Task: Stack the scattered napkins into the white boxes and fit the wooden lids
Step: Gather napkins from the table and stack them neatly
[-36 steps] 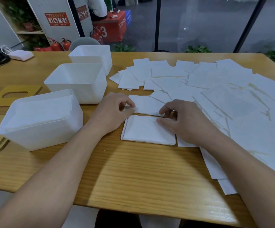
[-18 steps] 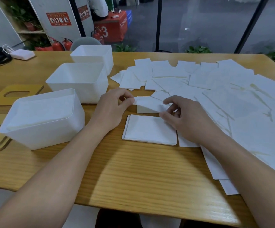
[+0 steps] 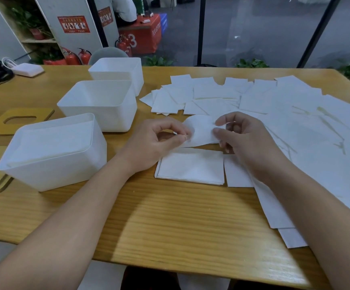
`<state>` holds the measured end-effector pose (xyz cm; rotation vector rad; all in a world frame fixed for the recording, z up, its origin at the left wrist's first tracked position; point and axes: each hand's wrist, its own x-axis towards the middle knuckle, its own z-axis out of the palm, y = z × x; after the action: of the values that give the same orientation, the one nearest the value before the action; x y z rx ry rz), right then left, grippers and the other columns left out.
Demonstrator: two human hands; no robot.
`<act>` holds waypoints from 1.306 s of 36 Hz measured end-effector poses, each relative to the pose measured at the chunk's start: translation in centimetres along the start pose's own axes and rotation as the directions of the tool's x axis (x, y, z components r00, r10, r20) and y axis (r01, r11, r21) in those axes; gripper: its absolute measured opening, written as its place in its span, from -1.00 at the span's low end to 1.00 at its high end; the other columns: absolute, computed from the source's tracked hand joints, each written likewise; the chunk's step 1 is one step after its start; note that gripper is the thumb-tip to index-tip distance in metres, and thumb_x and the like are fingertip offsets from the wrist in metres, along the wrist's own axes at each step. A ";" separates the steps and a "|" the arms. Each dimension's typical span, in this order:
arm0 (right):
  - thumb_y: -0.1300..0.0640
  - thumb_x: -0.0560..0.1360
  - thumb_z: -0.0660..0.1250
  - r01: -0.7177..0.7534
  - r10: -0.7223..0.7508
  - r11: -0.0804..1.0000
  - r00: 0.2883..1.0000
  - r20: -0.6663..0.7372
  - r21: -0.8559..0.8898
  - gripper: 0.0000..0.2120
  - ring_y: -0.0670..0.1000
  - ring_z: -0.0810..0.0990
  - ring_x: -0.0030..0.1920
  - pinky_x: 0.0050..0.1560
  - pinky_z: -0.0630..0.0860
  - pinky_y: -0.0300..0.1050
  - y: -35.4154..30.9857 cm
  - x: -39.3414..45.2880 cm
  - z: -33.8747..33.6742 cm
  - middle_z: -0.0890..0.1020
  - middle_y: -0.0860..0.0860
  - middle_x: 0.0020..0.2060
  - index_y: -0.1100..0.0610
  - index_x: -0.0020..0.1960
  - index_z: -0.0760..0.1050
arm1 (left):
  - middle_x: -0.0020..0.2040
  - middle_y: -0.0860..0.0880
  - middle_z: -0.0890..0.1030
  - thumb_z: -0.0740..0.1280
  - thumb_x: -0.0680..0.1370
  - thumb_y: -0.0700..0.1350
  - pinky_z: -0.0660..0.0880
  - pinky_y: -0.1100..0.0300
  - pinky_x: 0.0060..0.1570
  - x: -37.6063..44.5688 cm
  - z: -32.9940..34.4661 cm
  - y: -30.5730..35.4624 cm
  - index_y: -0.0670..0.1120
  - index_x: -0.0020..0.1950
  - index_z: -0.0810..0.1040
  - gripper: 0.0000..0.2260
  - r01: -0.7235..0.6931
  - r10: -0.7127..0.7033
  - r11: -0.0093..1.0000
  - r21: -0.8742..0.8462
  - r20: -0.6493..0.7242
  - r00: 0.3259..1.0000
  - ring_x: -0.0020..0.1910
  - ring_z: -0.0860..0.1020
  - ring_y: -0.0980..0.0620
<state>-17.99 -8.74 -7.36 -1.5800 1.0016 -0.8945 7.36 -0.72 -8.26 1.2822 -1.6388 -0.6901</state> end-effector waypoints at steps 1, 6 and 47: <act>0.14 0.56 0.54 -0.004 0.004 1.000 1.000 0.008 0.017 -0.83 0.03 0.60 -0.24 -0.05 0.50 0.09 0.1 0.1 -0.1 0.58 0.02 -0.27 0.00 0.13 0.67 | 0.13 -0.01 0.75 0.48 0.65 -0.25 0.63 0.05 0.26 0.0 0.0 0.1 -0.12 0.03 0.72 -0.95 -0.002 0.002 1.000 0.005 -0.005 1.000 0.25 0.69 -0.04; 0.23 0.54 0.52 0.031 -0.049 0.985 0.993 0.109 0.169 -0.65 0.11 0.69 0.00 0.24 0.62 0.19 -0.5 -0.2 0.3 0.72 0.11 -0.01 -0.06 0.26 0.66 | 0.31 0.05 0.67 0.48 0.67 -0.08 0.67 0.03 0.23 0.4 -0.2 -0.1 -0.05 0.37 0.65 -0.73 0.047 -0.048 0.999 -0.009 -0.108 0.993 0.37 0.60 0.05; -0.16 0.46 0.61 0.052 0.104 0.847 0.960 0.260 -0.529 -0.67 -0.09 0.56 -0.44 -0.29 0.49 -0.09 -1.2 -0.5 -0.9 0.57 -0.08 -0.47 -0.09 0.11 0.58 | 0.00 0.20 0.63 0.49 0.63 0.10 0.46 0.25 -0.03 0.2 -0.3 -1.2 0.20 -0.04 0.69 -0.95 0.124 -0.120 0.915 0.384 -0.035 0.992 -0.01 0.54 0.14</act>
<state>-18.80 -8.47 -6.01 -2.0835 1.1182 -0.3564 8.12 -1.24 -9.10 1.6776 -1.7539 -0.4416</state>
